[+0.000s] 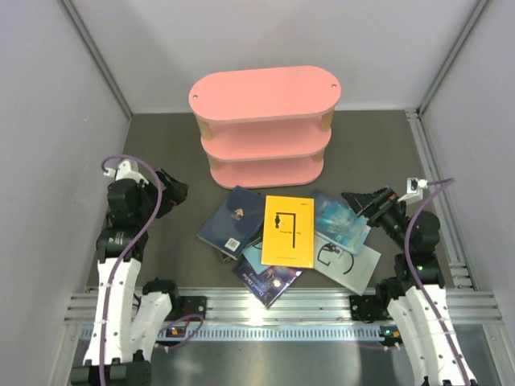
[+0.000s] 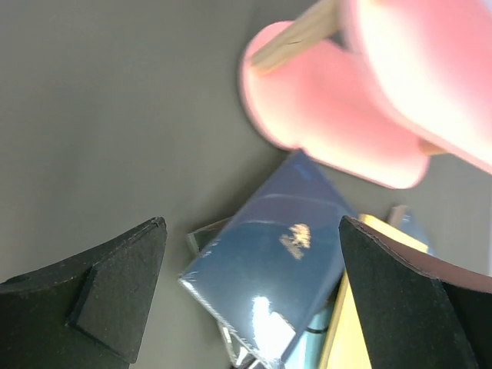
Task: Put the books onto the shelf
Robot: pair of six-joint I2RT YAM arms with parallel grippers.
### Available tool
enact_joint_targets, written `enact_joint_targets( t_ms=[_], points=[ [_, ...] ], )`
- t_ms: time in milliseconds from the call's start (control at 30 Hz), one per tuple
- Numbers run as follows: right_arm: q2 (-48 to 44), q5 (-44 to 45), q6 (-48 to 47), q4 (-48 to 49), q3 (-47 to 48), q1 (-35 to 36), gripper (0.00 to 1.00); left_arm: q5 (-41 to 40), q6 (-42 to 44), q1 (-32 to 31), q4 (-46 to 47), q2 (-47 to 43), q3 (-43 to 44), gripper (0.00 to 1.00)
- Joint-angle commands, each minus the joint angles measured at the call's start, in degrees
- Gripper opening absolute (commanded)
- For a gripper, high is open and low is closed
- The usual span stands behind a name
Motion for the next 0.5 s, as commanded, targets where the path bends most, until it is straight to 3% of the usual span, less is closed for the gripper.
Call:
enact_joint_targets(
  t_ms=[0,200,467],
  points=[
    [-3.7,-7.8,1.2,-3.0,-0.6,0.6,1.00,6.0,-1.6,-0.1,1.5,-1.7,1.7,1.00],
    [-9.0,-6.6,-4.0,-16.1,-2.3,1.5,1.00,13.5,-8.0,-0.1,13.1,-6.2,-6.4,1.00],
    [-7.0,-9.8,-6.8,-20.0,-8.1,2.5,1.00,19.2,-3.3,-0.1,11.3,-7.8,-7.2,1.00]
  ],
)
